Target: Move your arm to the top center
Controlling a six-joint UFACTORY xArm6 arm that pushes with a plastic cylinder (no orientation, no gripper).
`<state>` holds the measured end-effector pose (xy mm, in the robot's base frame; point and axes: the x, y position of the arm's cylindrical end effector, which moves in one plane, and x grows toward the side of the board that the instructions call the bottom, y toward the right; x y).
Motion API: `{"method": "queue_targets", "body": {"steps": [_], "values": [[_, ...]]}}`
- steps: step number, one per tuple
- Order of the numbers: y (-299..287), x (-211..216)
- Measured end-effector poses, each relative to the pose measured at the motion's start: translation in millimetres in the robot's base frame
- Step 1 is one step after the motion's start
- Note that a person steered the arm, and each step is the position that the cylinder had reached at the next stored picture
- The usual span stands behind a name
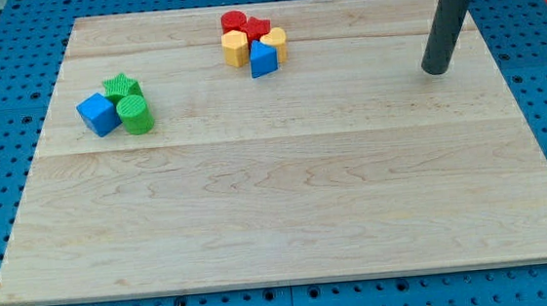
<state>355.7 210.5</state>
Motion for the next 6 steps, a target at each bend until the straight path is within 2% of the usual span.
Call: {"method": "queue_targets", "body": {"steps": [1, 3, 5, 6], "values": [[0.0, -2.7], [-18.8, -87.6], [-132.4, -159.4], [-169.1, -162.5]]}}
